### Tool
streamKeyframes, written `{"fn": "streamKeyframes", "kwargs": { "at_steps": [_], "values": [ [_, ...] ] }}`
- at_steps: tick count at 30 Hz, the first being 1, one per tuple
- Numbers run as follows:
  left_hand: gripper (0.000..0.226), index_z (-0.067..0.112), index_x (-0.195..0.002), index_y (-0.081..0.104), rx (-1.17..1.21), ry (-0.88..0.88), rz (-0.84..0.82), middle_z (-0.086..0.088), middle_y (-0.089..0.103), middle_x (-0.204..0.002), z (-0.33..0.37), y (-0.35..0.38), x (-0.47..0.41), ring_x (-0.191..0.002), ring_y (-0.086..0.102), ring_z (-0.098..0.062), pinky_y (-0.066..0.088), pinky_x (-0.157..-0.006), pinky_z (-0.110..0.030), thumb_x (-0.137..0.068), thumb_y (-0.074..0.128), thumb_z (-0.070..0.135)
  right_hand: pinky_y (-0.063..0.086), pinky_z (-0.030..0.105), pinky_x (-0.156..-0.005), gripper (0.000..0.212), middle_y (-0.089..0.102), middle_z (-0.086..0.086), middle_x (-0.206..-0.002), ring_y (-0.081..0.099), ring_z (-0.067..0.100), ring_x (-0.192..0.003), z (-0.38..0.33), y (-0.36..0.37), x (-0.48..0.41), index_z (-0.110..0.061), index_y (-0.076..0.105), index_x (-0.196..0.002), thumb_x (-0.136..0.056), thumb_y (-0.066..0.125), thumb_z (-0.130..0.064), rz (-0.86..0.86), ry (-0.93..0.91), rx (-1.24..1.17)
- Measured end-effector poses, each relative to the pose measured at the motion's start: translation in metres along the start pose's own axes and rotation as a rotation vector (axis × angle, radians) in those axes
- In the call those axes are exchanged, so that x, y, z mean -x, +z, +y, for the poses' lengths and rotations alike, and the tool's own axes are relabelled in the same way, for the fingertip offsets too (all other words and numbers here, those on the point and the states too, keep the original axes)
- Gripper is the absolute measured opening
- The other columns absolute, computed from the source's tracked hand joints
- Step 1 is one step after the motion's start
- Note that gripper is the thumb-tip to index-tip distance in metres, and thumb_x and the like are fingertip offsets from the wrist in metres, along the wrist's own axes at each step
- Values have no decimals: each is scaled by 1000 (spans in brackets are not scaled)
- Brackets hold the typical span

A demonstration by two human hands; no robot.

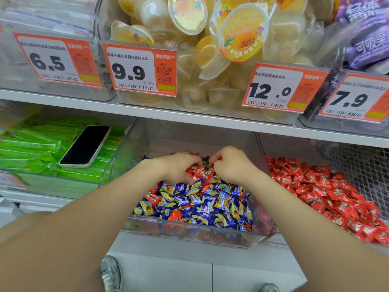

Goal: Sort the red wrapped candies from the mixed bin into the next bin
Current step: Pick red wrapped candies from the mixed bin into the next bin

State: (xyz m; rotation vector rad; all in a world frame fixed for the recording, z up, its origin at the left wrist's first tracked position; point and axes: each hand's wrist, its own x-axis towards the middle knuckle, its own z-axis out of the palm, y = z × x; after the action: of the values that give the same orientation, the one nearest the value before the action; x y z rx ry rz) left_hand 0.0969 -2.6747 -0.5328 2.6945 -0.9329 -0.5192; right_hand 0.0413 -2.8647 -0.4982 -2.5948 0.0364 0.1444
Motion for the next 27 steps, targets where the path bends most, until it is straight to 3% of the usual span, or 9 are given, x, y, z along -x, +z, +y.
{"fn": "streamKeyframes", "kwargs": {
  "at_steps": [3,7,10,12,15,18,20,22,27],
  "values": [
    [43,25,-132,56,40,-1,36,2,54,-121,0,-5,4,-118,55,-24,44,-93,-35,-95,76,33,48,35,-69,29,67,9,-80,63,37,-83,-6,9,-4,-11,66,-78,-96,49,-26,-39,-35,42],
    [27,30,-115,61,98,-16,94,7,62,-114,-7,-14,18,-106,59,-20,49,-92,-40,-94,76,35,53,37,-76,47,67,1,-89,64,23,-86,-13,20,-4,-22,70,-110,-100,53,-65,-300,-138,228],
    [29,32,-121,60,157,-53,157,10,62,-114,-9,-24,34,-108,59,-17,47,-90,-35,-96,74,40,46,32,-65,29,63,-2,-82,59,17,-76,-14,22,-7,-22,76,-107,-99,68,-48,-298,-173,251],
    [31,29,-123,62,248,-66,231,8,66,-114,-8,-32,47,-104,64,-14,50,-91,-34,-97,71,43,53,31,-70,15,73,0,-88,66,21,-81,-18,18,-8,-19,79,-95,-99,70,-29,-242,-200,178],
    [24,29,-115,66,505,-86,245,4,68,-85,-1,-36,67,-68,63,-6,54,-72,-34,-97,71,43,51,23,-67,21,72,-9,-84,63,8,-76,-21,11,-9,-21,77,-82,-99,65,-20,-191,-174,86],
    [22,28,-109,68,618,-141,221,8,61,-78,6,-32,82,-55,56,-6,50,-58,-28,-93,77,40,46,26,-66,30,70,-9,-80,59,6,-69,-16,7,-8,-16,69,-71,-100,62,-15,-220,-132,155],
    [23,27,-106,69,646,-161,228,9,61,-81,11,-30,88,-57,57,-6,50,-57,-26,-91,80,40,46,23,-54,34,74,-4,-90,61,6,-67,-13,4,-7,-12,63,-70,-103,60,-15,-249,-111,168],
    [25,26,-108,67,672,-174,214,4,65,-81,16,-27,92,-55,58,-4,48,-55,-23,-90,81,37,43,21,-49,35,63,-7,-73,53,4,-56,-16,-4,-2,-7,65,-79,-109,57,-24,-237,-99,153],
    [19,31,-101,65,600,-128,344,5,67,-84,26,-16,95,-57,62,-4,48,-55,-22,-91,81,36,60,42,-69,36,54,5,-74,62,20,-62,-23,-17,18,-9,62,-101,-111,49,-41,-169,-77,-147]
  ]
}}
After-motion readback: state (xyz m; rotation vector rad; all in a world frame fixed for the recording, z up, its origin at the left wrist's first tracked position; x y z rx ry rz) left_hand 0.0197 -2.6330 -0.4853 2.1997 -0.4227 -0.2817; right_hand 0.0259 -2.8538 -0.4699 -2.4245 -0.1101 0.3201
